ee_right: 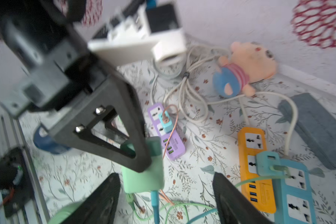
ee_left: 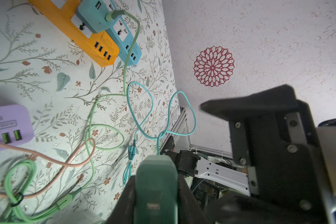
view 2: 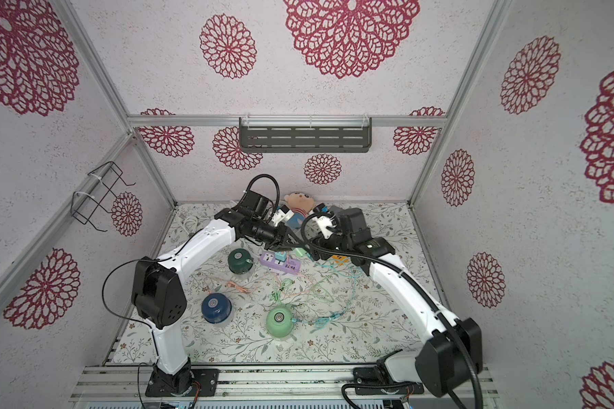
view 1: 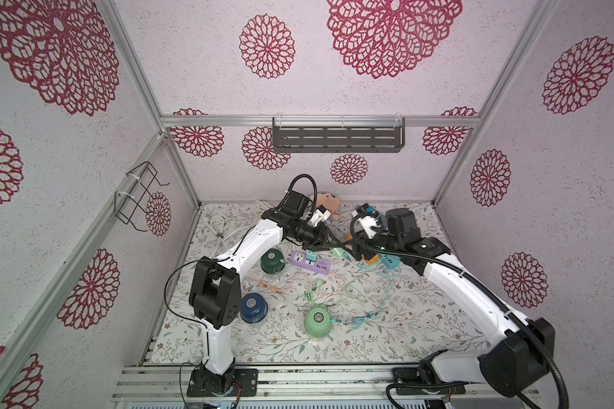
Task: Charge the cordless meat grinders
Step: Pick up the plug from the center of the board.
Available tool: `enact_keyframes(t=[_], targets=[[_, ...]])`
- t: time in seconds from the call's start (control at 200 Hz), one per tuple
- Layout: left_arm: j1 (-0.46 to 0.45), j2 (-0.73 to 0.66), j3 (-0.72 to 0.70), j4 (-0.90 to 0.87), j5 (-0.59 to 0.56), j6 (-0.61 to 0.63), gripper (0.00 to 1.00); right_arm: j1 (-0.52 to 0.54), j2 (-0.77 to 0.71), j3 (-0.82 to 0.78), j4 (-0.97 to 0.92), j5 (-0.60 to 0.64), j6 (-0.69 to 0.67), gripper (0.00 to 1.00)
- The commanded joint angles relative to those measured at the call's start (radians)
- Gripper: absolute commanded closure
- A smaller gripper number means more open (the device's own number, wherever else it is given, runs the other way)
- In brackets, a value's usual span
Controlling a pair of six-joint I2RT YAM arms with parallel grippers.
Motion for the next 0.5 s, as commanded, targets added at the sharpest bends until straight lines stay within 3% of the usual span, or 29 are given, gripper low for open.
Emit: enact_keyframes(t=[0.0,0.14,0.235,0.38,0.495], targets=[[0.048,-0.110,-0.116,0.426,0.071,-0.162,1.00,-0.149,-0.119,-0.053,0.229,-0.152,0.214,0.10],[0.072,-0.170,-0.251,0.989,0.097,-0.443,1.00,-0.268,-0.101,-0.096,0.462,-0.424,0.421,0.07],[0.073,-0.160,-0.246,1.215,0.078,-0.568,1.00,-0.281,-0.044,-0.097,0.638,-0.541,0.558,0.05],[0.075,-0.101,-0.201,1.454,0.028,-0.730,1.00,-0.280,0.019,-0.137,0.987,-0.583,0.777,0.03],[0.075,-0.027,-0.149,1.623,0.013,-0.879,1.00,-0.272,0.095,-0.117,1.136,-0.599,0.884,0.03]])
